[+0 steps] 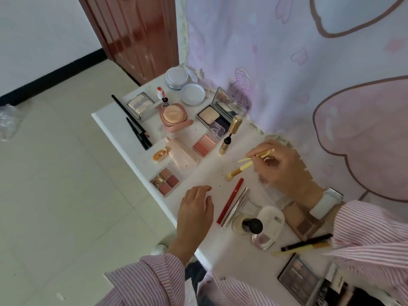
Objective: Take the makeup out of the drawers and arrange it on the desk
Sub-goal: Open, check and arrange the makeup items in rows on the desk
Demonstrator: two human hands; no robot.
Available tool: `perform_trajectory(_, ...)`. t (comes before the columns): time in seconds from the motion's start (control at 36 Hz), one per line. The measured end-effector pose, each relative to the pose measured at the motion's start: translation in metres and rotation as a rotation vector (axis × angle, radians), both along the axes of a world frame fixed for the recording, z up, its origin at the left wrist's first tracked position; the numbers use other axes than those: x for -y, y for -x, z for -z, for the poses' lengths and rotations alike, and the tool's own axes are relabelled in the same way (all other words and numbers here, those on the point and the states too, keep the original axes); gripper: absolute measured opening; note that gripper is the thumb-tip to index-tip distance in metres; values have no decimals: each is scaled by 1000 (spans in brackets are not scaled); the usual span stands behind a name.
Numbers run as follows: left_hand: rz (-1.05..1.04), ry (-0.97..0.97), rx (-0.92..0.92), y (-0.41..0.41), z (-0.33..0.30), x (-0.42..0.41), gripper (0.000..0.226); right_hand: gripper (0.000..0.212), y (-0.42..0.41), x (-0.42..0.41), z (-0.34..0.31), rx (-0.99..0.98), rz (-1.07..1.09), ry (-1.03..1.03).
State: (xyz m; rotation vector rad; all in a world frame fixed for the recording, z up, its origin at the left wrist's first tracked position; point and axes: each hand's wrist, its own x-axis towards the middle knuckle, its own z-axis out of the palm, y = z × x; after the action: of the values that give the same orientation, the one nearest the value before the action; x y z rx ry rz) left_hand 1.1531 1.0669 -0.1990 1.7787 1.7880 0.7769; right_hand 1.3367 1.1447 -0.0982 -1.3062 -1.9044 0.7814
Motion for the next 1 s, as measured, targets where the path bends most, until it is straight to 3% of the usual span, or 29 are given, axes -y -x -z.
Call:
perform_trajectory(0.14, -28, 9, 76, -4, -6, -3, 26, 18, 13, 17, 17, -431, 275, 486)
perform_trajectory(0.28, -8, -30, 22, -8, -1, -3, 32, 15, 14, 19, 30, -633, 448, 798)
perform_trajectory(0.44, 110, -110, -121, -15, 4, -9, 49, 21, -1, 12, 41, -255, 290, 890)
perform_trajectory(0.53, 166, -140, -162, -17, 9, -15, 53, 22, -5, 10, 43, -203, 251, 911)
perform_trajectory(0.69, 164, -178, -196, -16, 19, -28, 32, 24, -11, 7, 44, 80, 171, 525)
perform_trajectory(0.78, 174, -192, -200, -13, 20, -31, 23, 23, -14, 8, 47, 257, 37, 467)
perform_trajectory(0.92, 158, -198, -199, -11, 23, -31, 20, 23, -19, 14, 59, 720, -189, 367)
perform_trajectory(1.0, 143, -210, -191, -10, 24, -31, 20, 22, -19, 16, 62, 833, -221, 311)
